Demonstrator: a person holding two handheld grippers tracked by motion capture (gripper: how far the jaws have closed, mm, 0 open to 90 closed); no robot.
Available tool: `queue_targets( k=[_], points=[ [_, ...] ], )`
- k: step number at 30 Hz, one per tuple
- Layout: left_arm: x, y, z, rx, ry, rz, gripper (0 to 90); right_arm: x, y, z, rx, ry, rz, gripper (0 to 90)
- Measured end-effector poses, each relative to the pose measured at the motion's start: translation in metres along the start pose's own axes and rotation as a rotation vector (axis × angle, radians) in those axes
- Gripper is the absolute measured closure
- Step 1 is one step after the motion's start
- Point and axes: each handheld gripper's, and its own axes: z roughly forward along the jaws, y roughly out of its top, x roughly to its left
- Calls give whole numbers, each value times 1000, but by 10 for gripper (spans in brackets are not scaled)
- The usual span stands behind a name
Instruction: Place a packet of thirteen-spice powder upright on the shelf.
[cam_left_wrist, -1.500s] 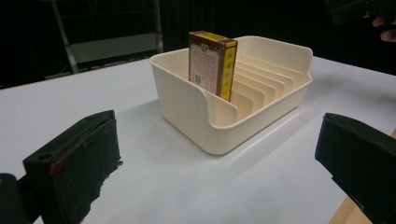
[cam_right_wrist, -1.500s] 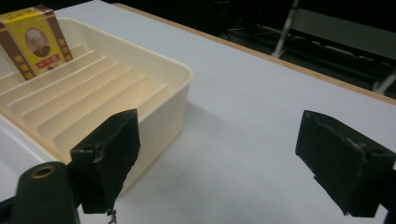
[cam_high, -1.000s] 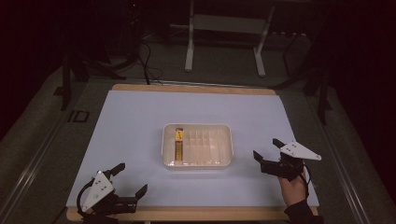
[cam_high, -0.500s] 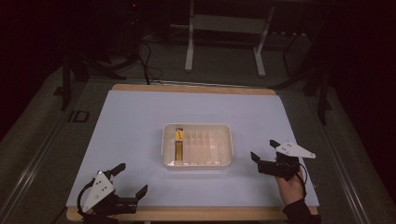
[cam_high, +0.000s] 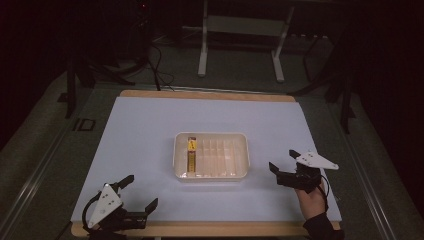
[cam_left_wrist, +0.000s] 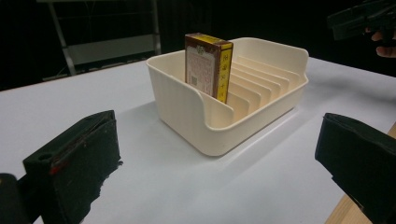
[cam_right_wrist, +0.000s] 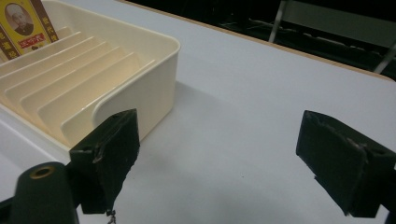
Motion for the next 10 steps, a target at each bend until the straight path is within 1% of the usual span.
queue_targets(
  k=[6, 10],
  points=[
    [0, 0, 0, 0, 0, 1, 1, 0, 0, 0, 1, 3, -2, 135],
    [0, 0, 0, -1, 0, 1, 1, 0, 1, 0, -3, -3, -4, 135]
  ],
)
